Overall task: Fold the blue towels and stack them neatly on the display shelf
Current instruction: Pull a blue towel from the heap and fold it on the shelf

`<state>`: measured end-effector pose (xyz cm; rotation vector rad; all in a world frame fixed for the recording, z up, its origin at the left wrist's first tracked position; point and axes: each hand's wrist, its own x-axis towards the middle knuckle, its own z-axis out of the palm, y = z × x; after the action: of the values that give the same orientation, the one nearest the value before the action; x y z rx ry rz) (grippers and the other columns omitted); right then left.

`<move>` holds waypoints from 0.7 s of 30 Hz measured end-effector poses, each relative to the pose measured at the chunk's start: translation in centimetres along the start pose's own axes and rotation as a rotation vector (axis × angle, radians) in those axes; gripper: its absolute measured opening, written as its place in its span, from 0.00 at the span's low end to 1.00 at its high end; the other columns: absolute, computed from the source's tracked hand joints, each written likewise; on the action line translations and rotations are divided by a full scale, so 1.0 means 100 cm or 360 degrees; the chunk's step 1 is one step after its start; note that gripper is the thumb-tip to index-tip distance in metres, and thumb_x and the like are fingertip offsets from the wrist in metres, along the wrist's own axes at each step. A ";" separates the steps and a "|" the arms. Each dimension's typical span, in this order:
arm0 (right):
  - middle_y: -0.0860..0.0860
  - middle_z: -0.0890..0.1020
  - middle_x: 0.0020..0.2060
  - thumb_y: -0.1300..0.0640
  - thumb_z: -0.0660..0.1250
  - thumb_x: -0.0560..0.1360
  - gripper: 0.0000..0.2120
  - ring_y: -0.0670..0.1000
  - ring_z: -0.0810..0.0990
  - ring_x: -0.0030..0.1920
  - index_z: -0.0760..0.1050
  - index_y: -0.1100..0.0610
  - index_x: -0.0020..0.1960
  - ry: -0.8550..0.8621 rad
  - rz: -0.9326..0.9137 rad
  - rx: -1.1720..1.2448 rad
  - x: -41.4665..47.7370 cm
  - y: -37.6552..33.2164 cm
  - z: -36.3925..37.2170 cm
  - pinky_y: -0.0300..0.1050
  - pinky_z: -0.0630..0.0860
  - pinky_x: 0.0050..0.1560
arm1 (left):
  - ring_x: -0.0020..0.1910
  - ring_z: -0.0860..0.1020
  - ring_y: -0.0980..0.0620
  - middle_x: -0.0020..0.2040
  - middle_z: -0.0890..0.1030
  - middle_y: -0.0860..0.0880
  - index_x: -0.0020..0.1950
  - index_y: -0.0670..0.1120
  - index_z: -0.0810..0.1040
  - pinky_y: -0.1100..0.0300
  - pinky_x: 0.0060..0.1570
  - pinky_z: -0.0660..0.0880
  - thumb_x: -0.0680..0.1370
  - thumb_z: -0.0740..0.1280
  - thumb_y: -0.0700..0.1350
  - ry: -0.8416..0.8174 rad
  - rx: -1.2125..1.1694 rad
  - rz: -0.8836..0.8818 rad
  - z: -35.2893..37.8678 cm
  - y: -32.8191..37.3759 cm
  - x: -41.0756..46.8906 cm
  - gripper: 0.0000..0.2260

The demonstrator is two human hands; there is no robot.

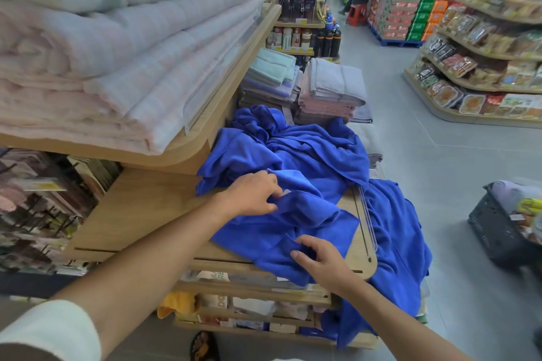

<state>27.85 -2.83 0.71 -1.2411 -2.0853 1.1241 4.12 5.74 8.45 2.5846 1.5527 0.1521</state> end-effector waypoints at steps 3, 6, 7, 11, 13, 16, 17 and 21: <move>0.38 0.81 0.40 0.50 0.64 0.81 0.08 0.42 0.78 0.41 0.77 0.36 0.53 -0.0042 -0.0001 0.0072 0.001 -0.002 -0.002 0.36 0.73 0.43 | 0.36 0.75 0.56 0.38 0.79 0.53 0.42 0.50 0.78 0.55 0.41 0.75 0.74 0.70 0.48 0.0210 -0.0632 -0.0237 -0.005 0.002 0.000 0.03; 0.41 0.76 0.35 0.52 0.65 0.82 0.07 0.41 0.71 0.35 0.79 0.43 0.49 -0.0144 -0.0067 0.0159 0.004 -0.018 -0.014 0.41 0.69 0.39 | 0.35 0.72 0.58 0.36 0.77 0.50 0.46 0.40 0.79 0.64 0.37 0.70 0.77 0.73 0.44 0.0366 -0.1533 -0.0399 -0.021 0.010 0.001 0.08; 0.42 0.74 0.34 0.51 0.64 0.82 0.07 0.42 0.70 0.35 0.78 0.44 0.47 -0.0180 -0.0126 0.0160 0.005 -0.028 -0.020 0.43 0.68 0.39 | 0.38 0.73 0.56 0.37 0.76 0.48 0.46 0.39 0.79 0.62 0.37 0.69 0.77 0.73 0.45 0.0379 -0.1737 -0.0420 -0.029 0.014 0.000 0.09; 0.47 0.74 0.38 0.50 0.62 0.83 0.06 0.45 0.70 0.40 0.78 0.47 0.52 -0.0241 -0.0411 0.0437 0.012 -0.087 -0.051 0.40 0.69 0.43 | 0.34 0.74 0.57 0.35 0.79 0.53 0.39 0.52 0.82 0.63 0.32 0.69 0.79 0.72 0.48 0.0408 -0.2077 -0.0462 -0.059 0.032 -0.005 0.08; 0.55 0.78 0.43 0.51 0.63 0.82 0.08 0.47 0.74 0.47 0.80 0.49 0.55 -0.0158 -0.0508 0.0628 0.018 -0.117 -0.068 0.40 0.72 0.51 | 0.28 0.73 0.62 0.30 0.77 0.58 0.35 0.54 0.82 0.67 0.28 0.68 0.81 0.70 0.47 0.0432 -0.2114 -0.0400 -0.071 0.044 -0.010 0.14; 0.46 0.81 0.43 0.51 0.64 0.79 0.09 0.42 0.77 0.47 0.82 0.42 0.53 0.0013 -0.0619 0.0671 0.027 -0.152 -0.090 0.34 0.74 0.52 | 0.28 0.73 0.59 0.29 0.78 0.55 0.36 0.52 0.83 0.61 0.31 0.69 0.82 0.68 0.46 0.0446 -0.2243 -0.0287 -0.094 0.059 -0.018 0.14; 0.45 0.81 0.41 0.51 0.65 0.78 0.10 0.42 0.77 0.44 0.82 0.39 0.52 0.0096 -0.0641 0.0609 0.030 -0.160 -0.095 0.34 0.74 0.49 | 0.29 0.74 0.58 0.30 0.79 0.54 0.39 0.50 0.84 0.61 0.32 0.69 0.82 0.67 0.45 0.0456 -0.2247 -0.0241 -0.103 0.064 -0.021 0.13; 0.55 0.80 0.35 0.56 0.69 0.79 0.11 0.46 0.71 0.33 0.82 0.38 0.49 0.0547 -0.0592 0.0467 0.044 -0.173 -0.105 0.42 0.68 0.33 | 0.38 0.78 0.51 0.42 0.84 0.44 0.49 0.47 0.87 0.59 0.37 0.73 0.83 0.64 0.44 0.0549 -0.2130 -0.0208 -0.124 0.076 -0.030 0.11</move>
<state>24.73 0.89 20.85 -0.7993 -1.7260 0.9282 7.55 0.22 21.81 1.4058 1.0294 1.1811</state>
